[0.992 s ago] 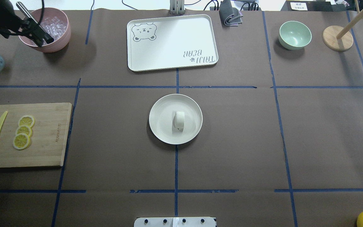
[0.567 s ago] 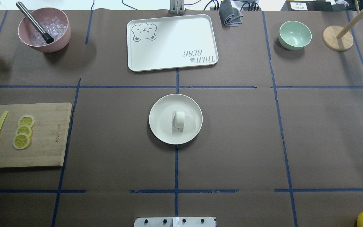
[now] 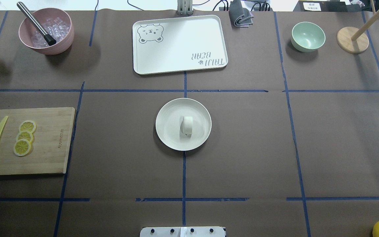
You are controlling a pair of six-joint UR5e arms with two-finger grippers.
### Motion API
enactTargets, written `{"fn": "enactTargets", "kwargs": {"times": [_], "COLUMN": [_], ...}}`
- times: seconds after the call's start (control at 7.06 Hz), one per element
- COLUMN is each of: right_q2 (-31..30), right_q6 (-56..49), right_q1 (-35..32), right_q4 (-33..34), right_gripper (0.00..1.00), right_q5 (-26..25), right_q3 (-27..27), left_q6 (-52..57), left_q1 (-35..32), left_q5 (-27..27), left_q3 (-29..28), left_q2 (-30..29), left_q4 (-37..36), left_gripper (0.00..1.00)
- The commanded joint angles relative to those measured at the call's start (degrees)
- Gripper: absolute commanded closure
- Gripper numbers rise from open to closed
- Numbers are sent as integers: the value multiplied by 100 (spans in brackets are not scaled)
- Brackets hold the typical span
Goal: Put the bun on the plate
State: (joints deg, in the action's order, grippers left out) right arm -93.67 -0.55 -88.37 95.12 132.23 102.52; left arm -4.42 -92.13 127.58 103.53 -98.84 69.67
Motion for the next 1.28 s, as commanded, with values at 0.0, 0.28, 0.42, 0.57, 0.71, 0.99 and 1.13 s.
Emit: {"fn": "enactTargets", "kwargs": {"times": [0.0, 0.28, 0.42, 0.57, 0.71, 0.99, 1.13], "right_q2": [33, 24, 7, -20, -37, -29, -29], "right_q6": [19, 19, 11, 19, 19, 19, 28], "right_q1": [4, -5, -5, -5, -5, -5, 3], "right_q4": [-370, -372, -372, -372, -372, -372, -372], "right_gripper": [0, 0, 0, 0, 0, 0, 0], "right_q5": [13, 14, 14, 14, 14, 5, 5], "right_q3": [-302, -320, -329, -321, -320, -347, -355], "left_q6": [248, 231, 222, 222, 222, 170, -162], "left_q1": [-314, -358, -341, -341, -341, -332, -315], "left_q5": [66, 101, 110, 301, 903, 962, 953], "left_q3": [-87, -166, -489, -883, -1253, -1300, -1283], "left_q2": [529, 1188, 1253, 1253, 1262, 1253, 1236], "left_q4": [28, 1287, 1755, 2221, 2548, 2560, 2569], "left_gripper": [0, 0, 0, 0, 0, 0, 0]}}
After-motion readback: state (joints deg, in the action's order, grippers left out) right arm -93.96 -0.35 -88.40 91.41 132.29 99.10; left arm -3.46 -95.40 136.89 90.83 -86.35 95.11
